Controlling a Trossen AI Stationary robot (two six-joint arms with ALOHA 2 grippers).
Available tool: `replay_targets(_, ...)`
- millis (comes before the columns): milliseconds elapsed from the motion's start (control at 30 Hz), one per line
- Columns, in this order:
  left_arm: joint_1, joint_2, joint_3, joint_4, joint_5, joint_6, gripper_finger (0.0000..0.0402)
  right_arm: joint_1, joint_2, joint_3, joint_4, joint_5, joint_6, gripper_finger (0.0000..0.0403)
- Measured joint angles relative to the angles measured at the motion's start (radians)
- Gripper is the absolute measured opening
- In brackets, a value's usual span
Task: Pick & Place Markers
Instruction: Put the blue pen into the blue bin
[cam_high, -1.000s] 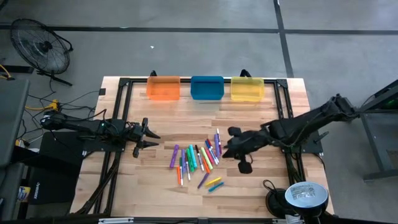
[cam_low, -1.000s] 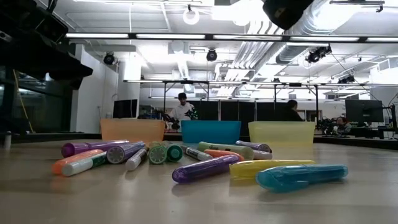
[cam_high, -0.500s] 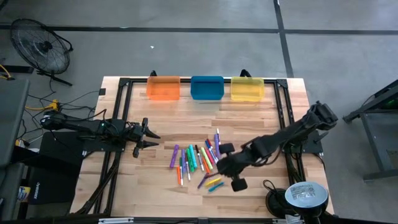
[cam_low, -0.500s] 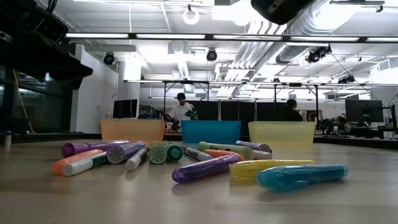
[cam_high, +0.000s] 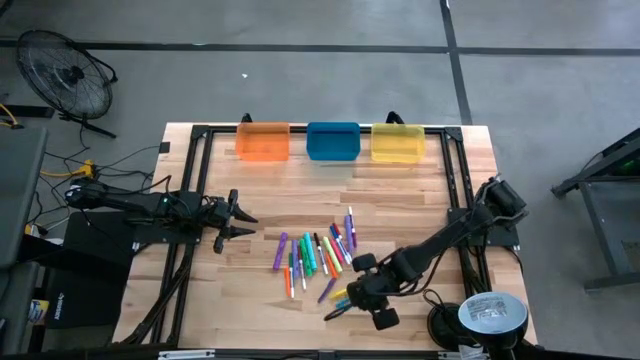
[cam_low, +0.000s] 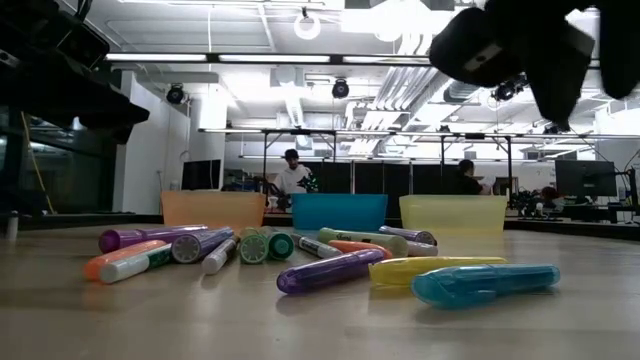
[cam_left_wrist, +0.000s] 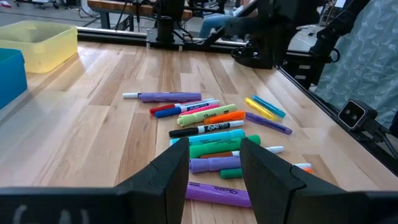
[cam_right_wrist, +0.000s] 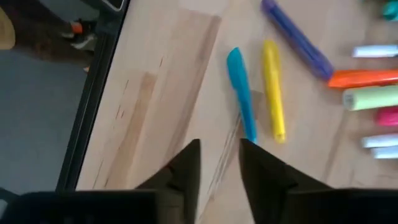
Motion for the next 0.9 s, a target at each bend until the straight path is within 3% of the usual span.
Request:
replay_targets(233,0.000,0.000,0.000,0.000,0.000,0.000,0.0140,0.004,0.053,0.000,0.037,-0.001,-0.111,0.0161)
replay_targets(900,0.000,0.000,0.000,0.000,0.000,0.000,0.0140,-0.043,0.138,0.005,0.097,0.010,-0.145,0.0162)
